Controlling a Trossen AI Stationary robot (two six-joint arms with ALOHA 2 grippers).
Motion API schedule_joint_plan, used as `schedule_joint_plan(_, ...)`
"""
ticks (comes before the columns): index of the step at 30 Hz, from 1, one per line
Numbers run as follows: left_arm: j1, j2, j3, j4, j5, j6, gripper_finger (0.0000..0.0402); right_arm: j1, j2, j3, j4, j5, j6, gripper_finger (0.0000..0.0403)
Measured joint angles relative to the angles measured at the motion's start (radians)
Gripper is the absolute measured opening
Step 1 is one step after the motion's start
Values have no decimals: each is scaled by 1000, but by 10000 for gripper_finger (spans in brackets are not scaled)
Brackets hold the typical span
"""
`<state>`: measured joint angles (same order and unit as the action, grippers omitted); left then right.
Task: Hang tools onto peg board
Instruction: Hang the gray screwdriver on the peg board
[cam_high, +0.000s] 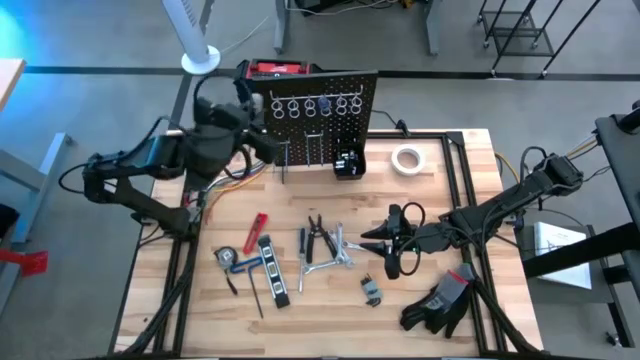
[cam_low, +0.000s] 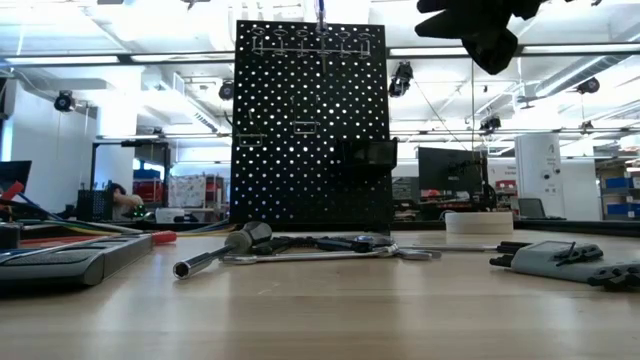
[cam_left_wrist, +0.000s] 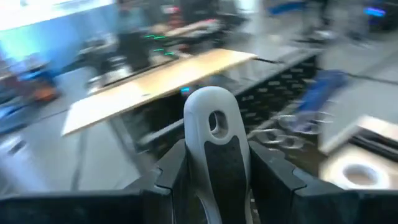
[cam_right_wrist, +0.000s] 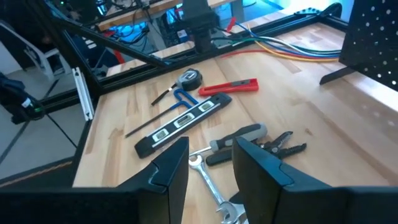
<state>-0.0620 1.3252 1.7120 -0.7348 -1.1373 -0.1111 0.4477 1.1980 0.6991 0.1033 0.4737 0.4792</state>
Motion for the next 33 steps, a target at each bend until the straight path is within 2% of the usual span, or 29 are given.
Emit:
schedule_joint_plan(6, 24, 13, 50, 293, 317, 359, 117, 0, 0, -1, -25, 0, -1, 105)
schedule_joint_plan(10, 31, 7, 42, 557, 419, 477, 117, 0, 0, -1, -25, 0, -1, 103)
schedule_joint_plan(14, 67, -1, 41, 700, 507, 568, 117, 3, 0, -1, -25, 0, 15, 108)
schedule_joint_plan(23, 205, 4, -16, 793, 625, 571, 117, 33, 1, -7, -50, 38, 25, 96)
schedule_joint_plan(27, 282, -2, -76, 832, 632, 563, 117, 32, 1, -12, -49, 53, 26, 88)
schedule_joint_plan(33, 411, -40, -219, 969, 718, 493, 117, 32, 1, -23, -48, 53, 37, 77)
